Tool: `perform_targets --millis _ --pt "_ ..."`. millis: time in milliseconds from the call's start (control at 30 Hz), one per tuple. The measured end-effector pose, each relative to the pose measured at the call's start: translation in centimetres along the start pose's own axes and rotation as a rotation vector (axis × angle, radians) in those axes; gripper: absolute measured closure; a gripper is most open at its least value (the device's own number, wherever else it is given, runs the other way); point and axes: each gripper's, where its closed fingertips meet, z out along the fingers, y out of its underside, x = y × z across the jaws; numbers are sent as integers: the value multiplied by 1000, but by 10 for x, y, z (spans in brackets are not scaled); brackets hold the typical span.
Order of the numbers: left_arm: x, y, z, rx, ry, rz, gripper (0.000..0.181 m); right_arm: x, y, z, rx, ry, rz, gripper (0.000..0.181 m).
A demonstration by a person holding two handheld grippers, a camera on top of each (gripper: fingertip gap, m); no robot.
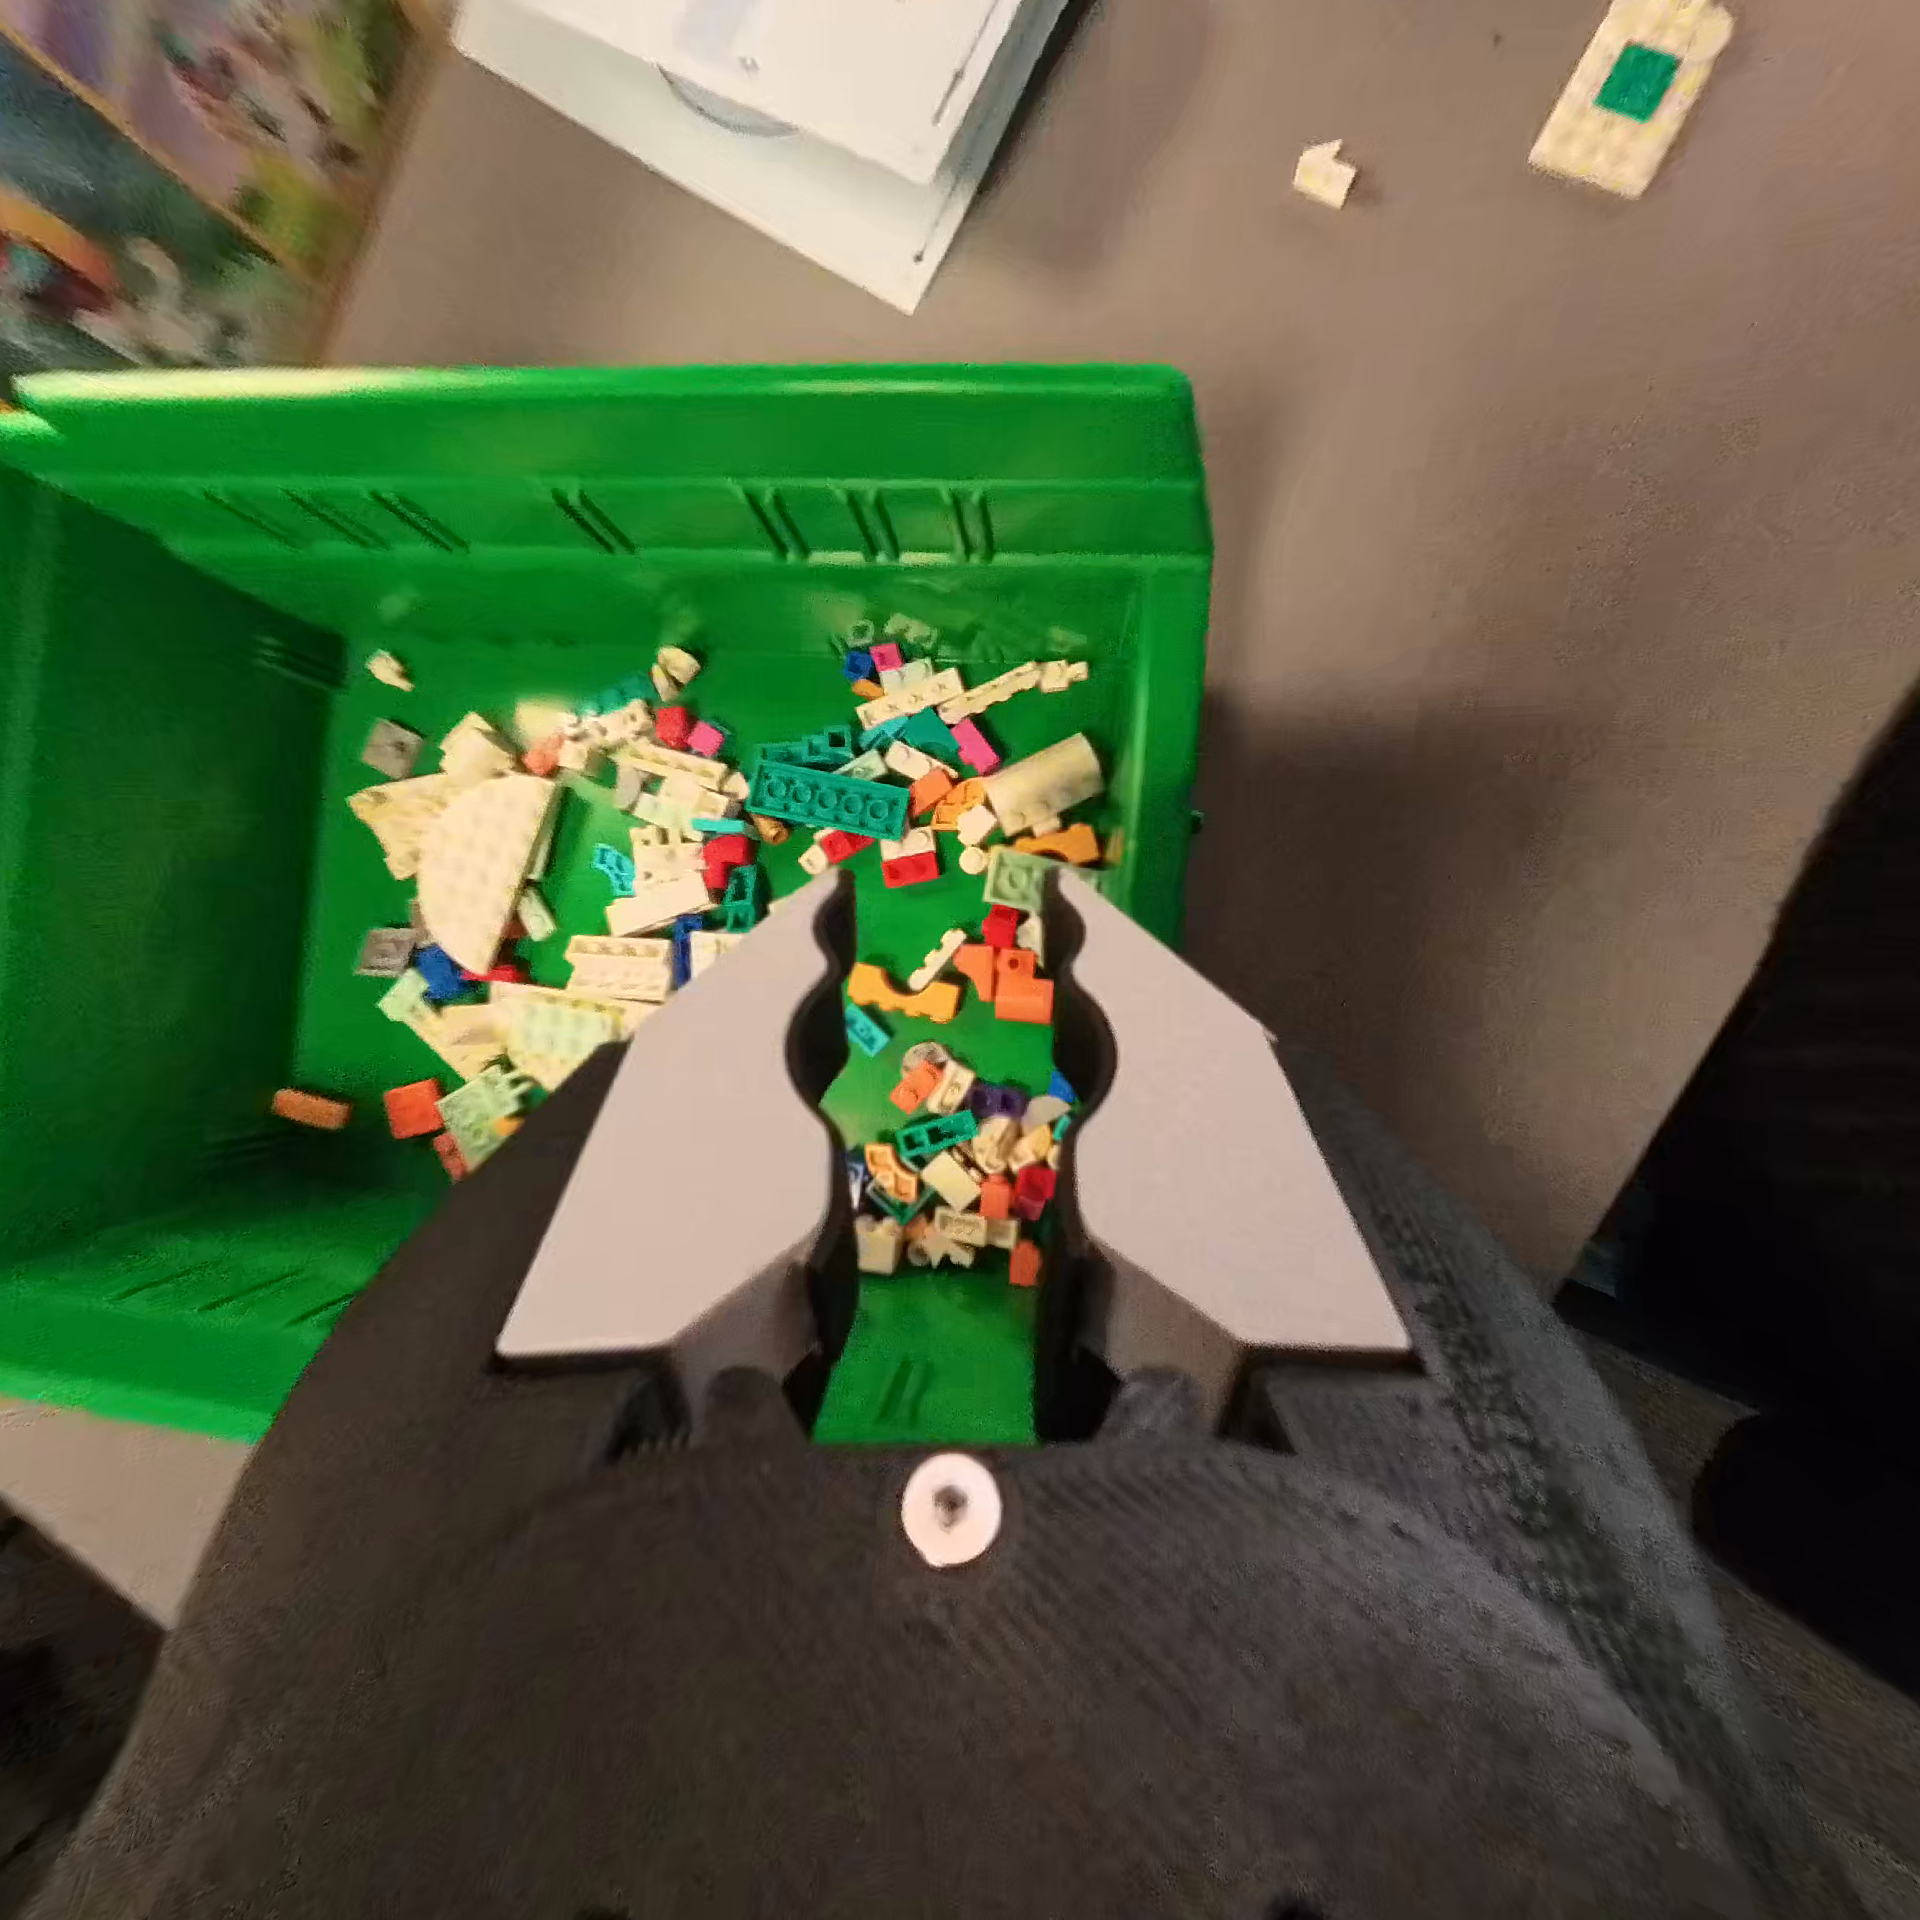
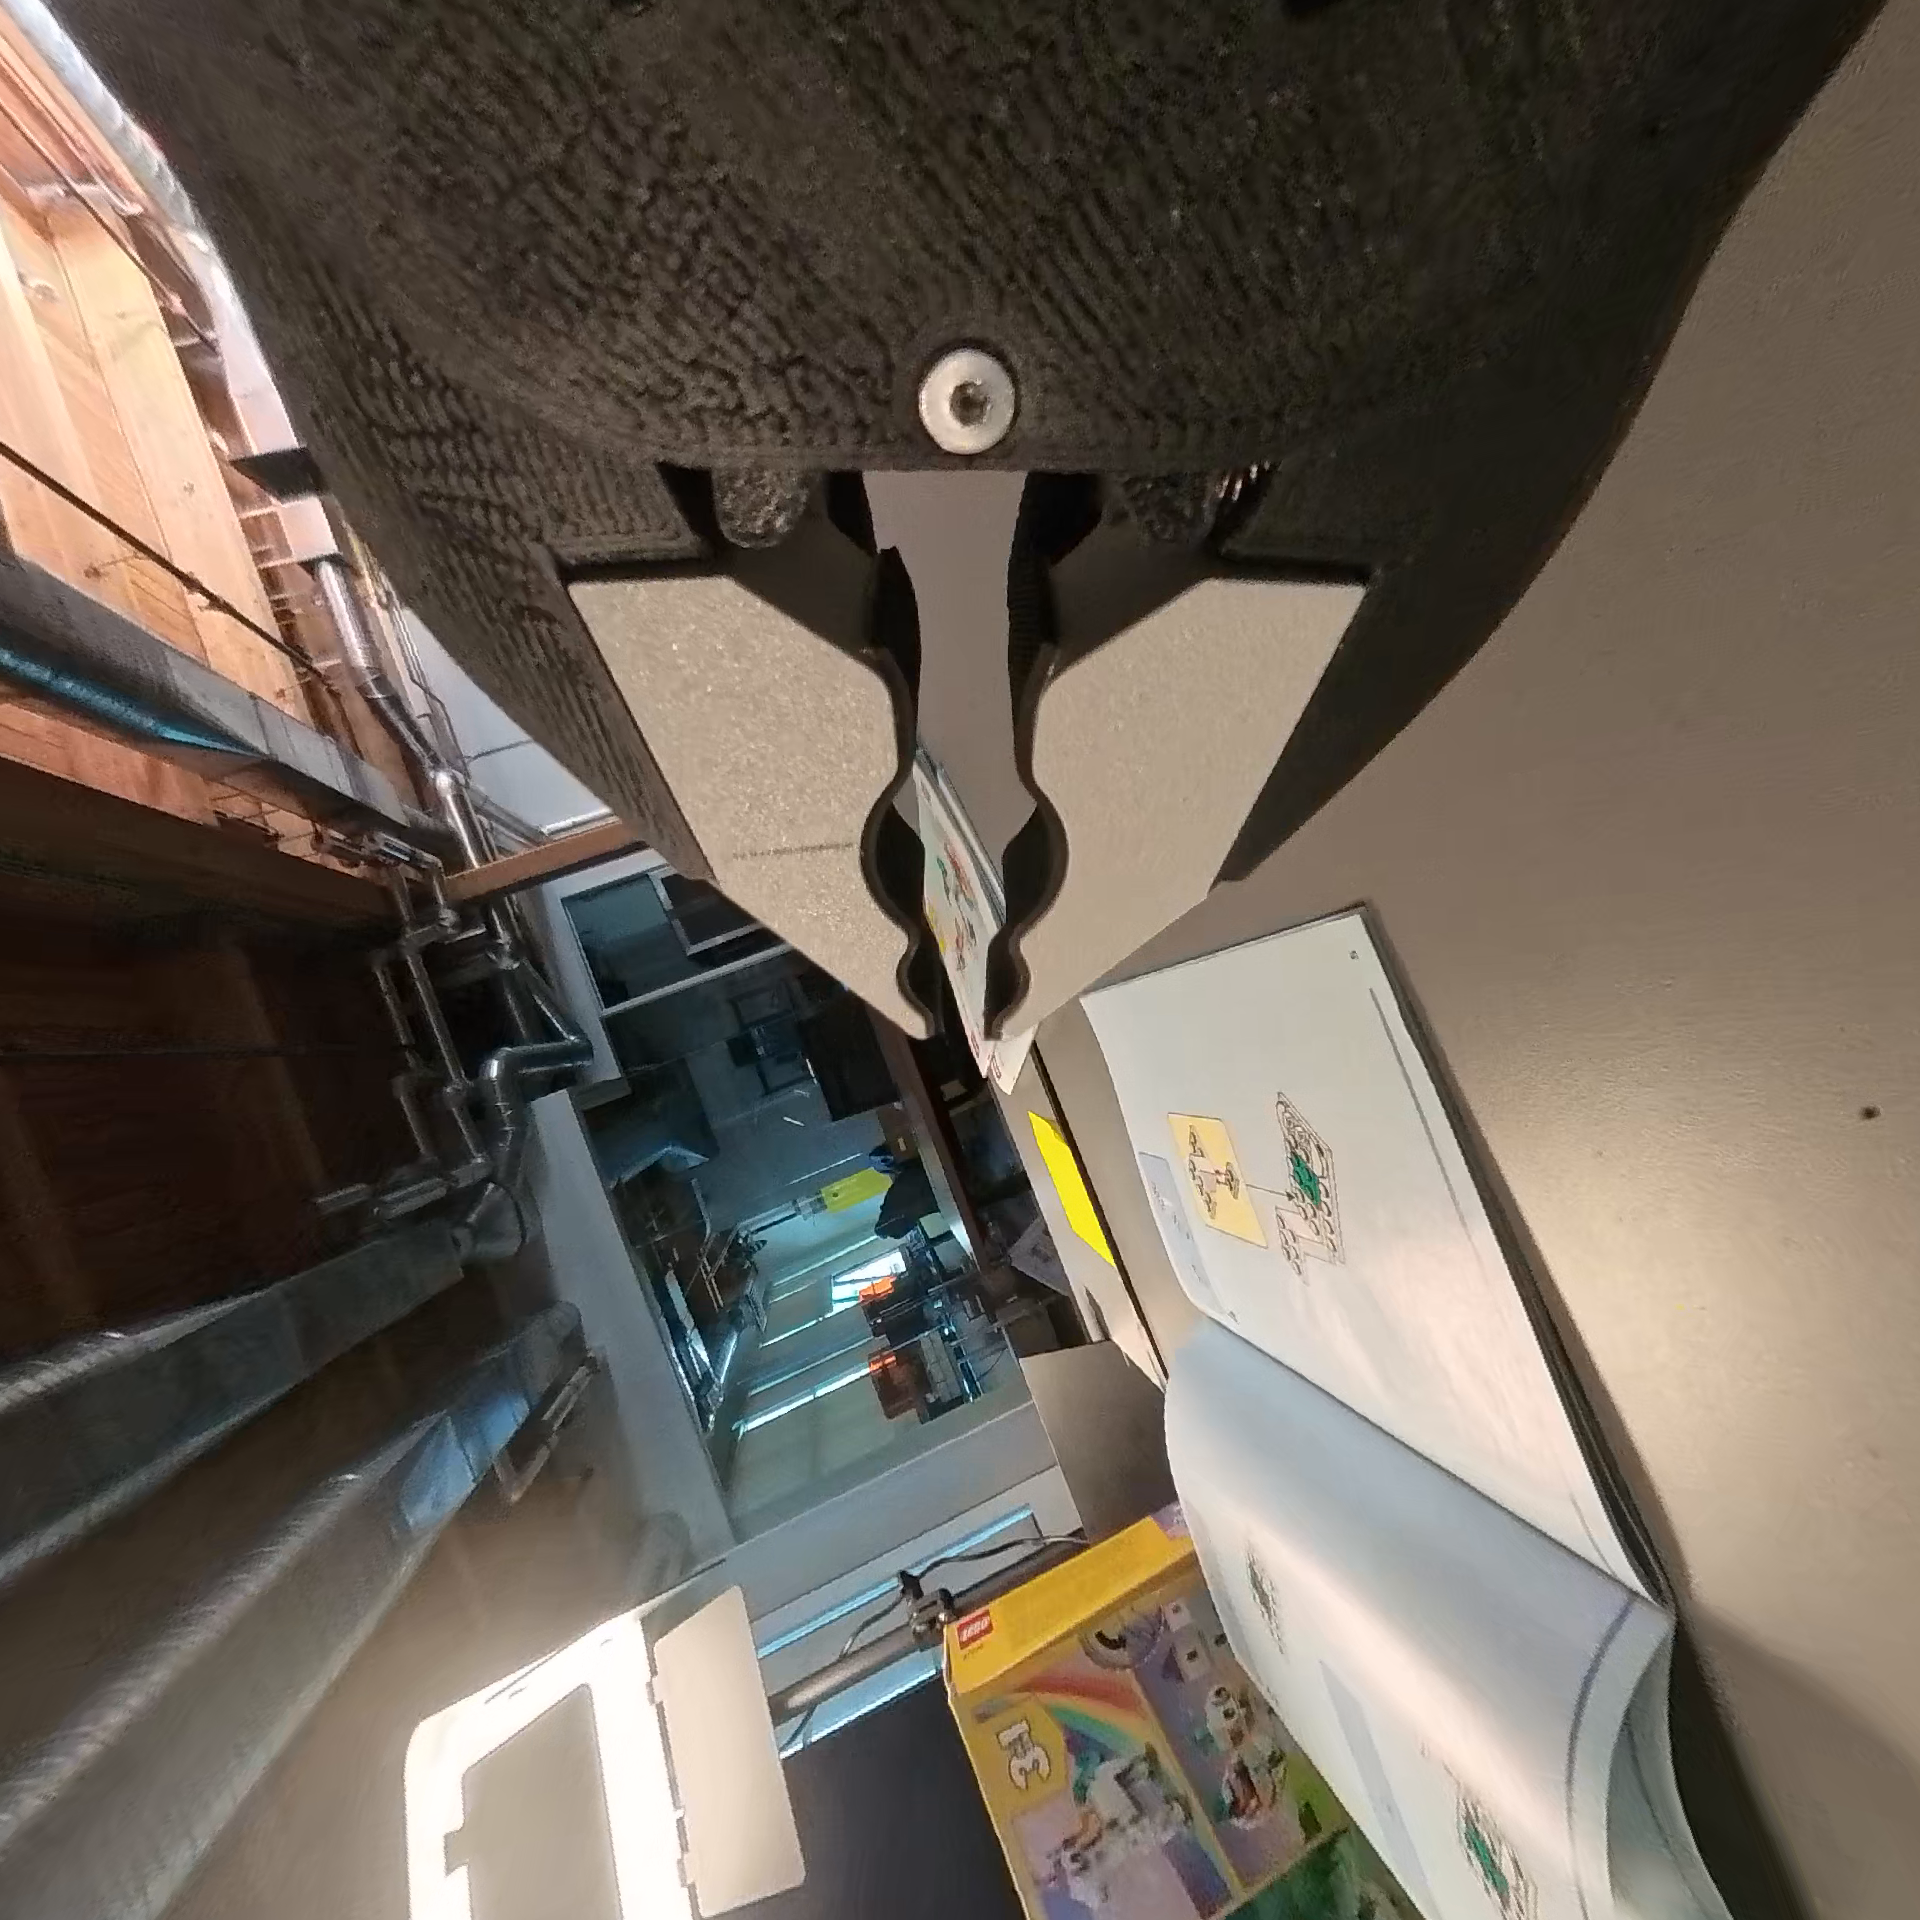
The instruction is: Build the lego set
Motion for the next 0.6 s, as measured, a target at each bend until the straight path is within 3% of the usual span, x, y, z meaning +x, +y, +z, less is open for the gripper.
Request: perform_targets --millis 200,333,433,600 --pt "-26 26 36 -152 15 -72 150 -1 5 2 -26 -4 -9 175" --pt "-64 24 27 -122 -165 -101 150 -4 4 3 -27 -14 -26 175" --pt "-83 20 15 -69 -208 -184 150 -8 3 3 -24 -27 -43 175" --pt "-95 26 6 -100 -194 -231 153 -8 4 4 -28 -29 -41 175"
